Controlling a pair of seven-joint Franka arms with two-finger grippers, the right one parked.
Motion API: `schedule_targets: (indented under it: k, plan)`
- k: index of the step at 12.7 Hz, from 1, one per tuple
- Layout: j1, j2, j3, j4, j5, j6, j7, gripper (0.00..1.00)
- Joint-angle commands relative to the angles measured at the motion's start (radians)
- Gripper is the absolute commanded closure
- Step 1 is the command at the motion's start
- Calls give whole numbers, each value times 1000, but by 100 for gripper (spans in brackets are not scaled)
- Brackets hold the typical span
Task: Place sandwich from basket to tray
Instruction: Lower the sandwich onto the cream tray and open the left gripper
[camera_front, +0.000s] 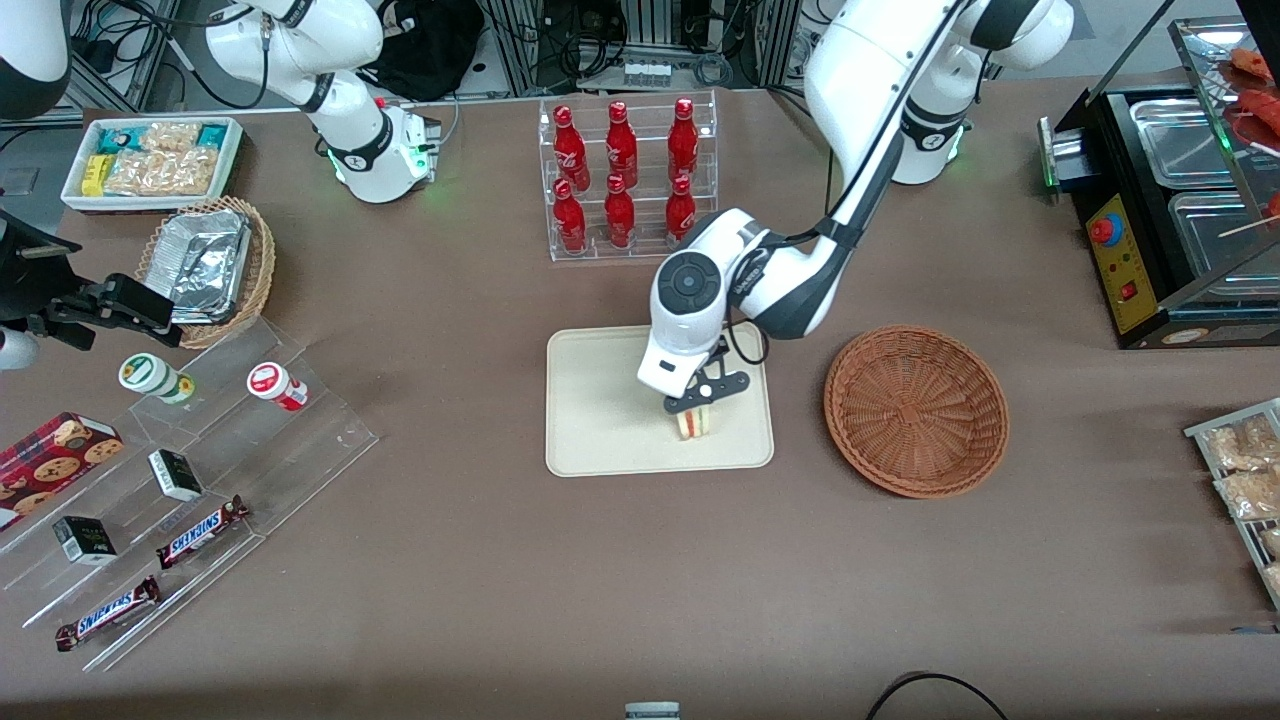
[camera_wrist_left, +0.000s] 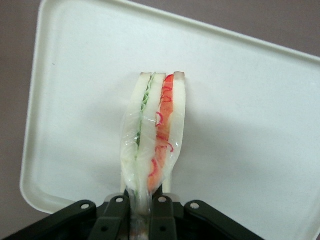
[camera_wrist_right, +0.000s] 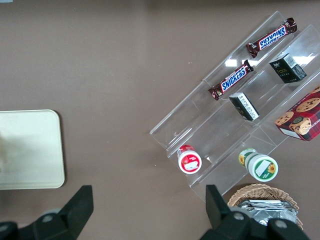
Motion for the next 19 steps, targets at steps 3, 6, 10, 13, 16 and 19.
schedule_targets:
  k: [3,6,10,13,16,19]
  plan:
    - [-32,42,16,64,3,3,-37,96]
    - [-44,50,16,59,7,35,-37,85]
    - [-47,49,16,64,9,36,-52,0]
    - [-39,-14,19,64,47,10,-3,0]
    - [-36,-98,23,64,55,-103,66,0]
    - [-18,-154,25,72,56,-219,142,0]
